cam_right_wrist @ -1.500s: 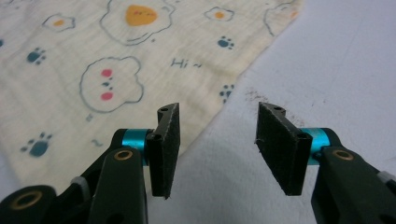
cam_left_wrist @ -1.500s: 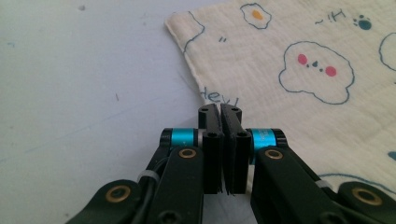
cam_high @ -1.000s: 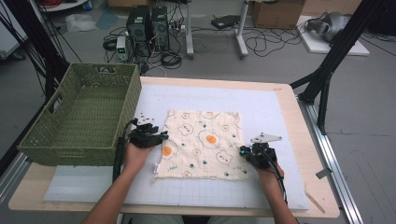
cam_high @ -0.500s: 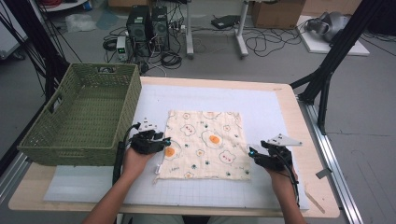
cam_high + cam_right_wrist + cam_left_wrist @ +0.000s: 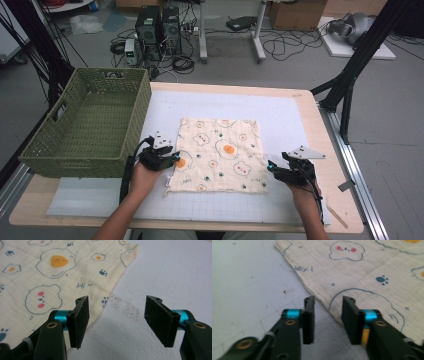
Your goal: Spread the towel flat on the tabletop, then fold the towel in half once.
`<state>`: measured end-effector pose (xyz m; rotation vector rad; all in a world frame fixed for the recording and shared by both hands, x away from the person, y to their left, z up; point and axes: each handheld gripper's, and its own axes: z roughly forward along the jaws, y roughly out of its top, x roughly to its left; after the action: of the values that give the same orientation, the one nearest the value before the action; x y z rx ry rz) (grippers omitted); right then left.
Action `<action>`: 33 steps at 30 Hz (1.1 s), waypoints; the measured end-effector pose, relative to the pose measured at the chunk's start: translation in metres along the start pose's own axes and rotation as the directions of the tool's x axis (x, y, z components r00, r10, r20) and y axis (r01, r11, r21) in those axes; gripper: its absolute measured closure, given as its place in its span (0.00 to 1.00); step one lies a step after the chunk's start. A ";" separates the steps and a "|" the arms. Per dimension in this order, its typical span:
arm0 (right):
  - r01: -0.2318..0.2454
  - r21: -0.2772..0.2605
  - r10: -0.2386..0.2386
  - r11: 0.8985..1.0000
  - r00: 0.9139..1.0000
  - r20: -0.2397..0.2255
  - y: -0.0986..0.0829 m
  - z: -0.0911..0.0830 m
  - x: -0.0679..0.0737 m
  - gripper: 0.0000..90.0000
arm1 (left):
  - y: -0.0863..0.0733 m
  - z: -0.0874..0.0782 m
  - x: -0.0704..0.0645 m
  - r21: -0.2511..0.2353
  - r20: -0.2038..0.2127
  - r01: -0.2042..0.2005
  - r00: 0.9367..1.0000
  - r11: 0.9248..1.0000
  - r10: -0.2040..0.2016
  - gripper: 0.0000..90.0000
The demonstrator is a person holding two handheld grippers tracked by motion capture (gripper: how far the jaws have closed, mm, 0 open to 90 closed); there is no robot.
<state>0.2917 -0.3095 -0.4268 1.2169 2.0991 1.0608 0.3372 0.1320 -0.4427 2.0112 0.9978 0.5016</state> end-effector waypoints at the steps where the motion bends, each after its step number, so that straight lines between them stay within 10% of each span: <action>1: -0.001 -0.002 0.001 1.000 1.000 -0.003 0.001 -0.001 0.000 0.37 | -0.001 -0.003 0.004 -0.056 0.032 0.034 0.999 0.998 -0.032 0.55; 7: 0.028 -0.031 -0.027 0.999 1.000 0.010 0.005 -0.005 0.003 0.22 | 0.003 -0.016 0.012 -0.228 0.081 0.136 0.989 0.964 -0.121 0.16; 33: 0.019 -0.077 -0.017 0.997 1.000 0.023 0.014 0.000 0.005 0.17 | 0.000 -0.024 0.012 -0.235 0.095 0.094 0.993 0.967 -0.073 0.20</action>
<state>0.2966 -0.3009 -0.4154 1.1660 2.0293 1.1044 0.3290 0.1532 -0.4290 1.7537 0.9196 0.4628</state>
